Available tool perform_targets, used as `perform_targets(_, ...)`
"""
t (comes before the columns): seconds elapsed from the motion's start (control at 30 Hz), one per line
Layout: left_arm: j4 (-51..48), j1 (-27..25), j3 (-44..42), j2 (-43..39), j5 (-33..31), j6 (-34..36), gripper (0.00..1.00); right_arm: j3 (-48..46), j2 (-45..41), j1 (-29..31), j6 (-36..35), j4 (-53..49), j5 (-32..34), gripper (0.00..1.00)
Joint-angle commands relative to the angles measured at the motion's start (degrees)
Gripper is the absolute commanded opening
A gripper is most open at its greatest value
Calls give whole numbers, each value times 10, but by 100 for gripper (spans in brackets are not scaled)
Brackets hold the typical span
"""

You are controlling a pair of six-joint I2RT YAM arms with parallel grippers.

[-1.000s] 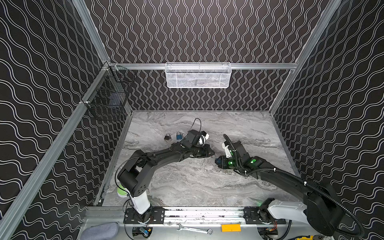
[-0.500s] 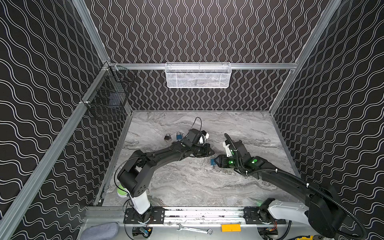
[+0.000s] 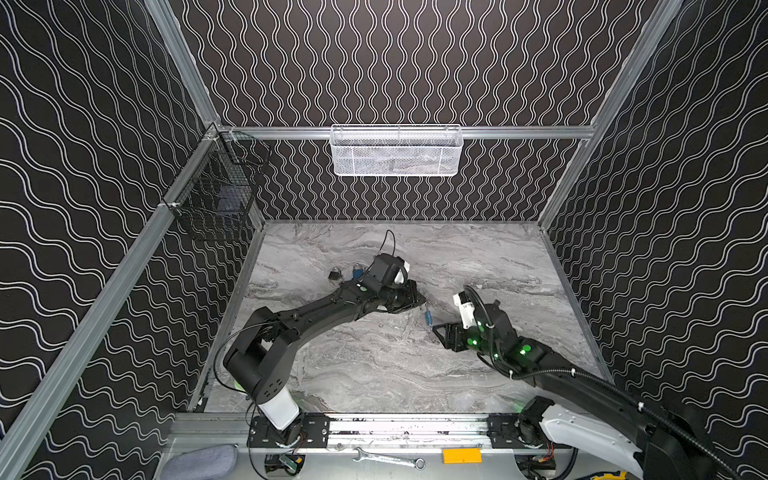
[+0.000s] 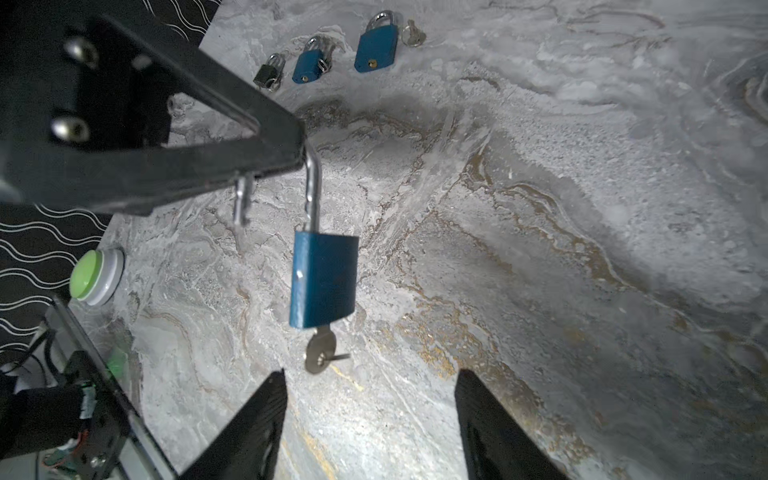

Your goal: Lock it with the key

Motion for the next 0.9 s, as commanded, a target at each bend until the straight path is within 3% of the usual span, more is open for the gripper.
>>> perform_targets(0.0,39,0,-8,-6,-4,-81,0,-45,-28,31,-48,141,90,66)
perform_targets(0.27,35,2,0,-23,-7,-111,0,-57,20,151,-141,251,262,66)
perform_targets(0.4,44,3,0,-20,1,-115,0,-56,60,172,-161,287,330,65)
perform_targets(0.87,45,5,-13,-38,6,-112,0,-64,97,169,-156,336,347,58)
